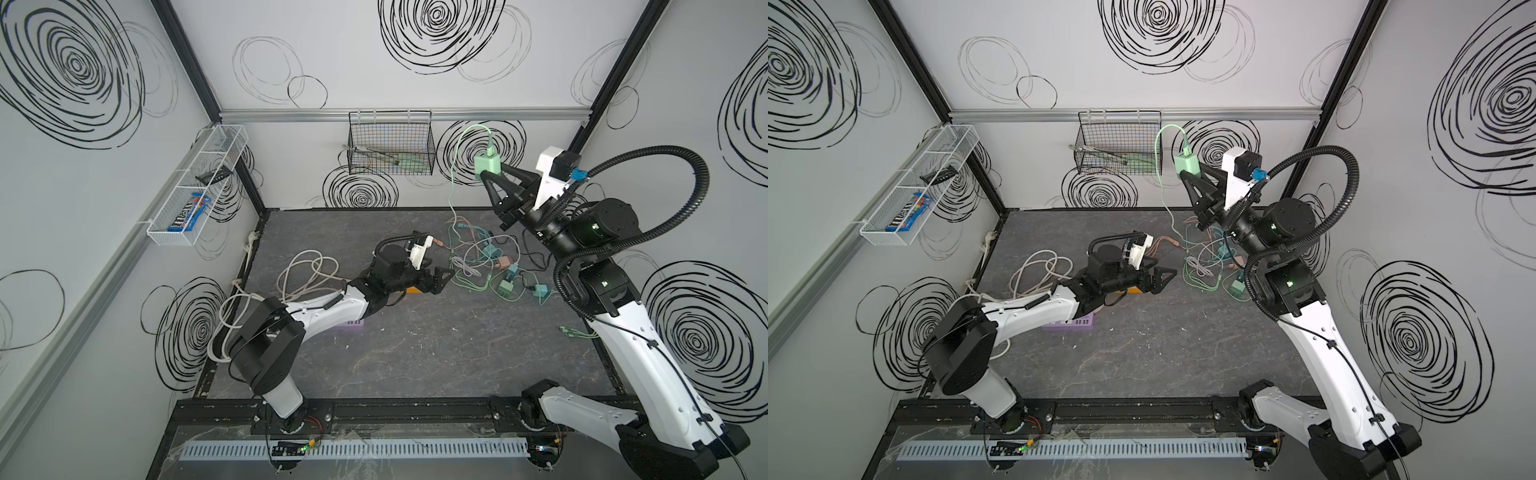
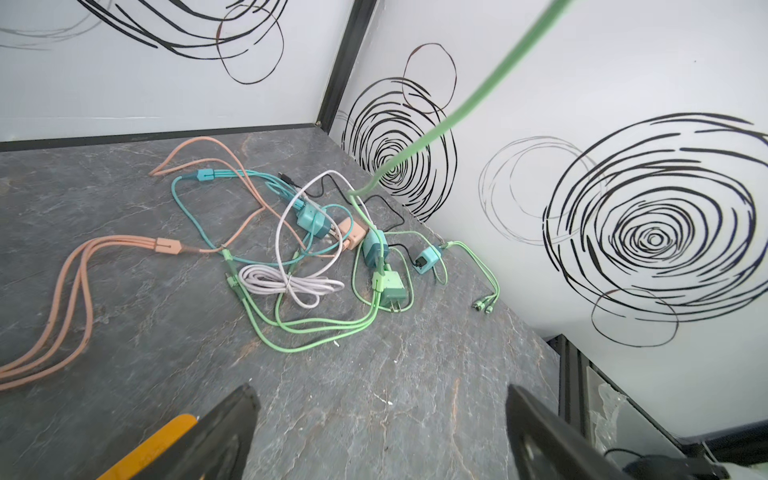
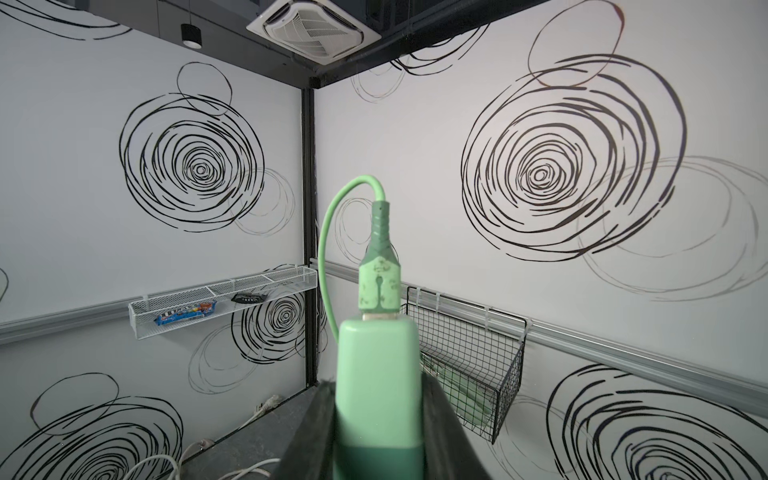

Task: Insert the plug
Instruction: 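Lift the green charger high with the right gripper, pulling its cable up, then raise the left gripper toward the green cable while the right gripper holds the charger aloft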

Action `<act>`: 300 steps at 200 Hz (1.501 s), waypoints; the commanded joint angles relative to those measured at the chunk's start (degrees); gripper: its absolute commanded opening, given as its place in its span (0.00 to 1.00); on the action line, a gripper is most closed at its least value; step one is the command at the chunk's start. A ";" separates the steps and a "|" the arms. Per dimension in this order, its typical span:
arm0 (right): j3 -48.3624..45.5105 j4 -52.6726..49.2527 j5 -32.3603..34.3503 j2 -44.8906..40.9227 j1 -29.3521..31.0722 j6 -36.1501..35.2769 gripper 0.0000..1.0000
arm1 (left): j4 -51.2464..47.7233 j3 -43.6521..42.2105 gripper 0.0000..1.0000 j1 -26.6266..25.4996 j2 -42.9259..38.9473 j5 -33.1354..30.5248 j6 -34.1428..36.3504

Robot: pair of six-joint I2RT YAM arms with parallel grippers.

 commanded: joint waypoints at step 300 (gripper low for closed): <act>-5.94 5.61 17.54 -2.79 -0.18 -0.65 0.16 | -10.78 35.86 0.00 14.25 -1.98 -11.91 8.59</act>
